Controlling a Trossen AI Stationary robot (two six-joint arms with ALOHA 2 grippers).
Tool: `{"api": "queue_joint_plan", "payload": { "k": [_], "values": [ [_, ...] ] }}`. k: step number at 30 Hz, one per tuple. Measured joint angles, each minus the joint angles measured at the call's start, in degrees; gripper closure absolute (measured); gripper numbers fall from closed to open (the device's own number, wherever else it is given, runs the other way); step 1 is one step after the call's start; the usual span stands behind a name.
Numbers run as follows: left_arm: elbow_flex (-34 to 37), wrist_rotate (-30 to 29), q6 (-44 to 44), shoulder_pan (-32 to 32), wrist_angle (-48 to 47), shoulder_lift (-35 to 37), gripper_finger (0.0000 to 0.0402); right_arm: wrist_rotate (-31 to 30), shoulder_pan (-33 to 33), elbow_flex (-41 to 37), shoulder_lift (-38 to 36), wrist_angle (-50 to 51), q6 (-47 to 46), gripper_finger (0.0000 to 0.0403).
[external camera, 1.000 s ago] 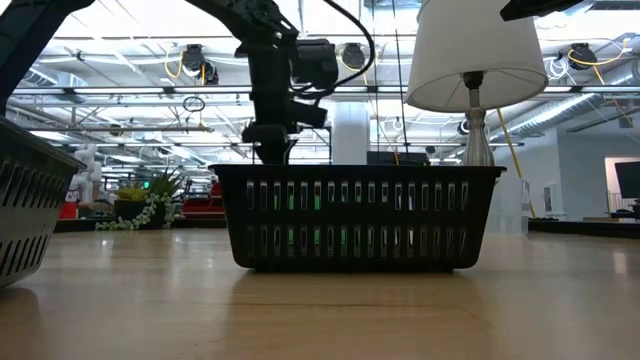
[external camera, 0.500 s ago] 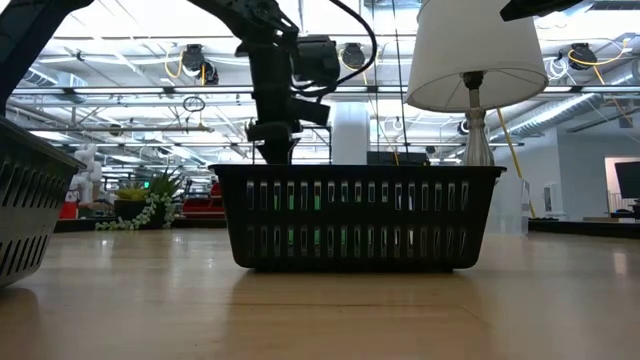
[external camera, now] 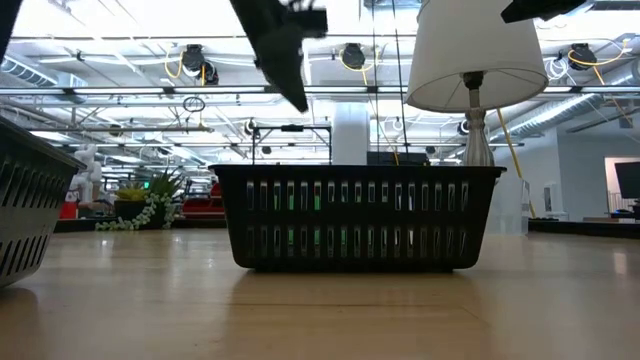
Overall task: Stack baskets by color
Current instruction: Stack the right black bin on top of the middle black bin
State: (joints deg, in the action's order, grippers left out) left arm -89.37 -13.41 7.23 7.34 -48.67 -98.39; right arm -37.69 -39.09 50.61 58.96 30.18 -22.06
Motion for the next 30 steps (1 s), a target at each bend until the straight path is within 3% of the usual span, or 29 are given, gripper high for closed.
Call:
{"api": "queue_joint_plan", "payload": {
  "k": [12, 23, 30],
  "values": [
    [19.7, -3.1, -7.0, -13.3, 15.4, 13.4, 0.0295, 16.1, -1.5, 0.0, 3.6, -0.5, -7.2, 0.0287],
    [22.7, -8.6, -9.4, -19.8, 16.5, 14.5, 0.0295, 31.6, -6.9, 0.0, 8.5, 3.9, -16.8, 0.0287],
    [22.7, -9.6, -9.3, -20.5, 17.3, 14.4, 0.0295, 33.4, -13.5, 0.0, 10.1, 6.7, -20.3, 0.0287]
  ]
}}
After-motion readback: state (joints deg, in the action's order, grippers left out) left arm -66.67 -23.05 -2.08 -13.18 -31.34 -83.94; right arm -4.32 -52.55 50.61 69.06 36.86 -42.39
